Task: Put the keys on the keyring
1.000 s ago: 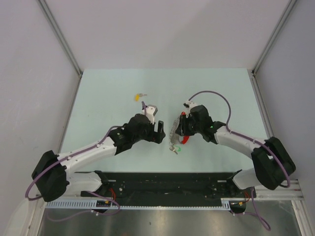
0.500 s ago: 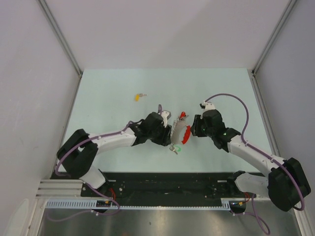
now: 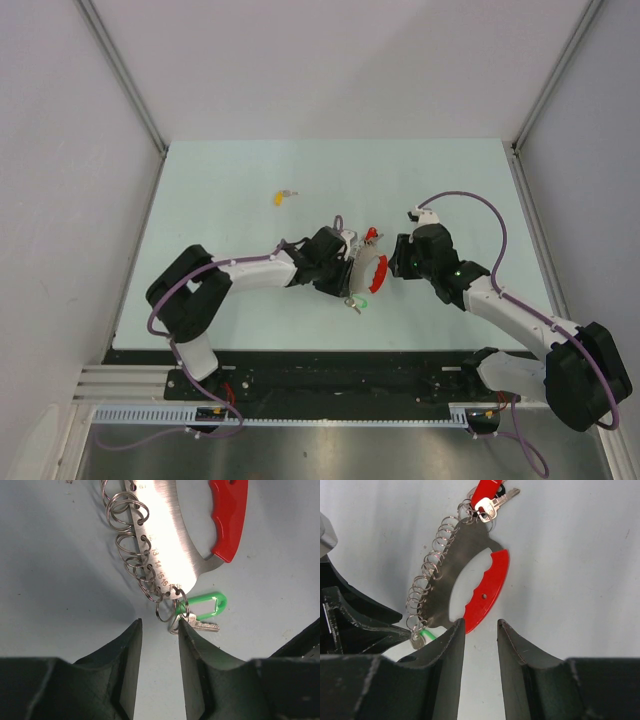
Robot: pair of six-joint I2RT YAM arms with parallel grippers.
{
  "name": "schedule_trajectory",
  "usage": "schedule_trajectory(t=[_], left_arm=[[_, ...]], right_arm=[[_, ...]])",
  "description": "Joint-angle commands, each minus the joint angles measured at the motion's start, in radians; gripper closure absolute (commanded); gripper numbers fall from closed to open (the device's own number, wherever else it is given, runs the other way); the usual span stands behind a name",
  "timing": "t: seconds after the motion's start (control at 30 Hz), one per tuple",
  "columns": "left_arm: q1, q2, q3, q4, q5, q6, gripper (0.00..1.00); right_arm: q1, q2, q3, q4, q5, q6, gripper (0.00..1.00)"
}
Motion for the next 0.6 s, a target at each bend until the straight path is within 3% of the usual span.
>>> schedule_trajectory(t=[0.0, 0.47, 0.57], left_arm=[[-0.003, 0.027, 0.054, -0.017, 0.029, -0.022, 0.62], [-0.002, 0.072, 0.077, -0.020, 0.032, -0.019, 0.72], [-0.002, 0.075, 0.079, -0.017, 0.029, -0.019, 0.79]], right_arm=[[-0.003, -0.020, -0.005, 0.017, 0.025, 0.014, 0.63], [-0.005, -0.020, -0.019, 0.023, 0.022, 0.015, 0.63], [-0.005, -0.021, -0.022, 0.025, 0.016, 0.018, 0.63]])
